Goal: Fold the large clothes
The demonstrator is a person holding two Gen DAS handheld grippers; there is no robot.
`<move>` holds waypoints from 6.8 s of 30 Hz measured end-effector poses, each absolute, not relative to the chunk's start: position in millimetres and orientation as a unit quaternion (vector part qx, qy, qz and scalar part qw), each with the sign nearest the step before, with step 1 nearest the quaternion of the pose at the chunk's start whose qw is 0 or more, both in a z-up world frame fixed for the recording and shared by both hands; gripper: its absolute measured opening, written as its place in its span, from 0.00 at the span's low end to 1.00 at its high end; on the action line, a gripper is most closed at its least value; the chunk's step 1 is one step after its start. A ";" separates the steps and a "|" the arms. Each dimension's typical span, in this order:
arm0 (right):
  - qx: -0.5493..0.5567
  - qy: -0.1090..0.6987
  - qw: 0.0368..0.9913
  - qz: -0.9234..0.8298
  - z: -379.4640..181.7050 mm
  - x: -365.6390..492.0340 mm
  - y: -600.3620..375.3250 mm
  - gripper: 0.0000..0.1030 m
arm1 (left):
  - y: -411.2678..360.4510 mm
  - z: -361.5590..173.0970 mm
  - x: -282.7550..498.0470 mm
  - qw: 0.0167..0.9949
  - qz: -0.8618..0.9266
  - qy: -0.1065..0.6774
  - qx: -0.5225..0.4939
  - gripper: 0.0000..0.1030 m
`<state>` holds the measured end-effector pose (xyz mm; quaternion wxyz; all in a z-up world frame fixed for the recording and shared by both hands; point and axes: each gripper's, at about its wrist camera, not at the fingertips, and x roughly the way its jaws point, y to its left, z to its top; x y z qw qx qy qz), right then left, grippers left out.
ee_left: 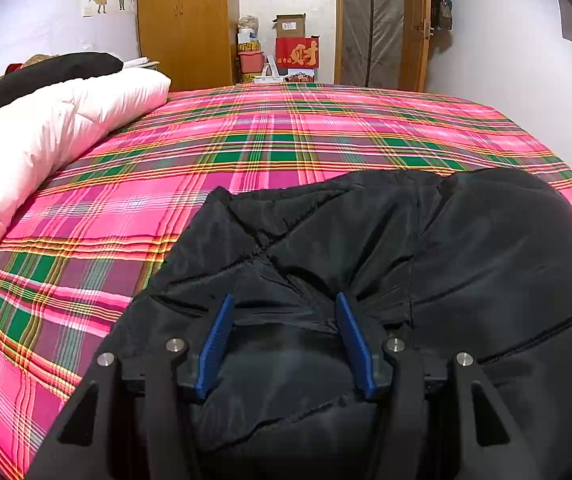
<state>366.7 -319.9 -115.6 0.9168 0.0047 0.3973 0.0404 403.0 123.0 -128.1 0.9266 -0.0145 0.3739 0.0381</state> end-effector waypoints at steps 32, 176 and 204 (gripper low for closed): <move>0.025 0.399 0.903 0.161 -34.8 314.2 -250.7 0.34 | 48.3 -67.7 362.4 0.915 -0.041 0.401 -0.003 0.60; 0.185 0.510 0.829 0.136 -126.6 358.4 -406.8 0.70 | 220.7 -152.0 375.0 0.850 -0.031 0.489 -0.191 0.69; 0.135 0.487 0.855 0.116 -70.0 339.7 -391.4 0.21 | 185.0 -90.7 362.1 0.879 0.015 0.468 -0.092 0.20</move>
